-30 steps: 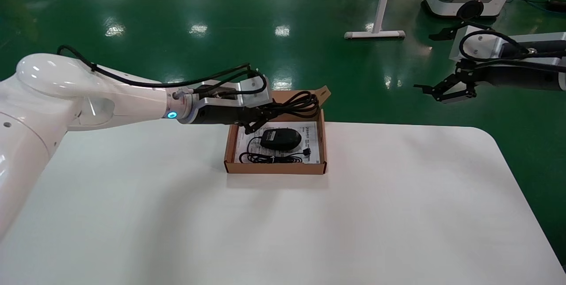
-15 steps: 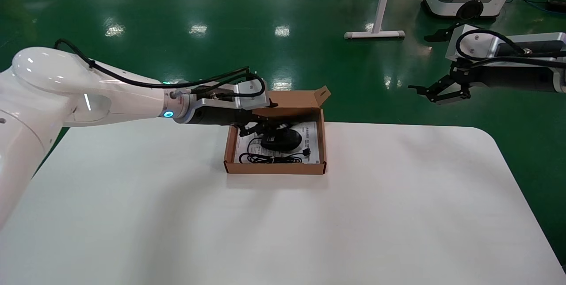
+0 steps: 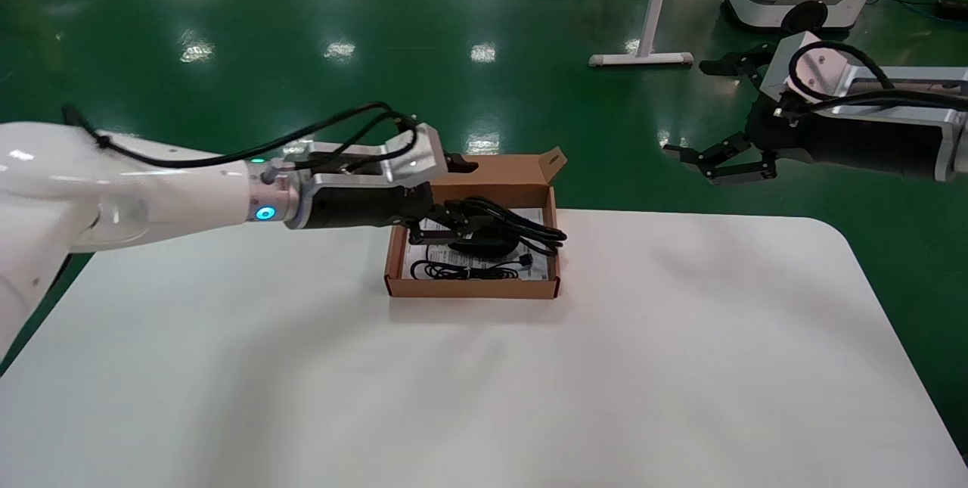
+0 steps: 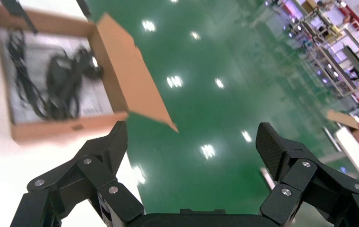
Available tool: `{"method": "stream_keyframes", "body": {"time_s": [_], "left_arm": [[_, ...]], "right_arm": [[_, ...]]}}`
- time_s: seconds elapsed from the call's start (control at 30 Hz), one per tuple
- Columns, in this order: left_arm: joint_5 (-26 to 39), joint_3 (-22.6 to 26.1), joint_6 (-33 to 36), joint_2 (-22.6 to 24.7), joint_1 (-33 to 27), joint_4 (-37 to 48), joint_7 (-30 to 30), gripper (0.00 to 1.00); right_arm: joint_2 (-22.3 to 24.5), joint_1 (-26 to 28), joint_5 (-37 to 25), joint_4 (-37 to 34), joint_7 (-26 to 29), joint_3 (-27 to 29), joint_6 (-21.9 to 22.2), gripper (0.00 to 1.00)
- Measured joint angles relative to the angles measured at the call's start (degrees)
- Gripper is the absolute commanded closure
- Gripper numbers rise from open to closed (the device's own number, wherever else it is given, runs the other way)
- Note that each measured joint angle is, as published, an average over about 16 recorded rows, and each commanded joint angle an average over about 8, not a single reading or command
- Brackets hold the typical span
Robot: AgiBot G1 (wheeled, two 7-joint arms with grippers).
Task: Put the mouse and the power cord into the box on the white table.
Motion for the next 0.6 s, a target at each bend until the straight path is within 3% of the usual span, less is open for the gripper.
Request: {"method": "stream_keyframes", "body": {"time_s": [0.6], "left_arm": [[-10.15,-10.63,8.43,-12.68,11.66,-19.67,-11.77,0.0]], "right_arm": [[6.55,-14.27,10.9,22.05,16.49,6.75,-4.86,0.0]]}}
